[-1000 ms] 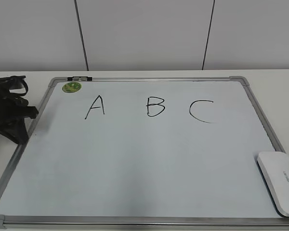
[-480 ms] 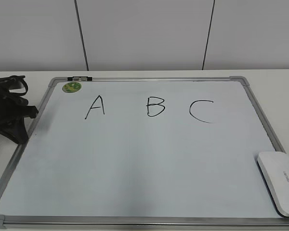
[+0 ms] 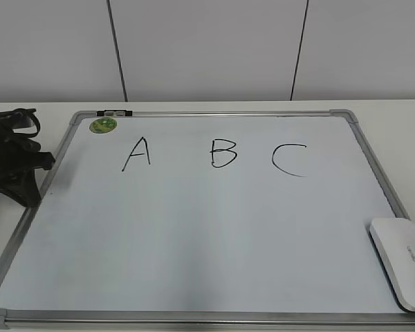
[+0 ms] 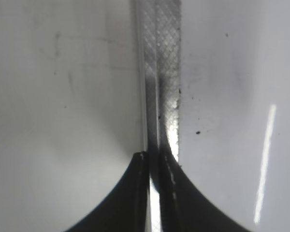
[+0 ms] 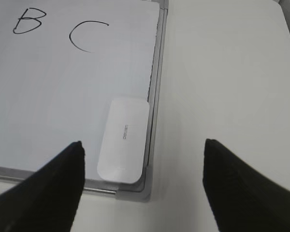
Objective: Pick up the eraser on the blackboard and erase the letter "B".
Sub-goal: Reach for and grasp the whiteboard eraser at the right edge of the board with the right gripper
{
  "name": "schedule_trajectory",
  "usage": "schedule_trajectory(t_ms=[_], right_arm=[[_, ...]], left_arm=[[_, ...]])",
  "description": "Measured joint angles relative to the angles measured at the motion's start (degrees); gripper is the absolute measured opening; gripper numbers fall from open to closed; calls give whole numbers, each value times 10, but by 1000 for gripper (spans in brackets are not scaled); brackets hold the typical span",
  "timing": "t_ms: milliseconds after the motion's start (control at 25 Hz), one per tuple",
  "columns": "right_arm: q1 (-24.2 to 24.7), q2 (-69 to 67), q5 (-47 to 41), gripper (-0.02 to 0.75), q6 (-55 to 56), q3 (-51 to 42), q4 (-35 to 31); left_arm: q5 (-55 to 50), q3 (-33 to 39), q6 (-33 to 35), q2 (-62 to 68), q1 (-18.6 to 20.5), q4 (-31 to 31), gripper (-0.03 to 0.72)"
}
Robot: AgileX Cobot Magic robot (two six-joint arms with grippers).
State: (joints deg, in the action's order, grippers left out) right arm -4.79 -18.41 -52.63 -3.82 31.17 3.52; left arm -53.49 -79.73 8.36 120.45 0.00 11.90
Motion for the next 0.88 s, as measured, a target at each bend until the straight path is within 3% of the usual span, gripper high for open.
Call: schedule_trajectory(t_ms=[160,520,880], right_arm=[[0,-60,36,586,6,0,-13],[0,-239,23,586,6,3,-52],[0,-386,6,587,-4,66,-66]], left_arm=[[0,0,0,0,0,0,11],[-1,-1,0,0,0,0,11],[-2,-1,0,0,0,0,11]])
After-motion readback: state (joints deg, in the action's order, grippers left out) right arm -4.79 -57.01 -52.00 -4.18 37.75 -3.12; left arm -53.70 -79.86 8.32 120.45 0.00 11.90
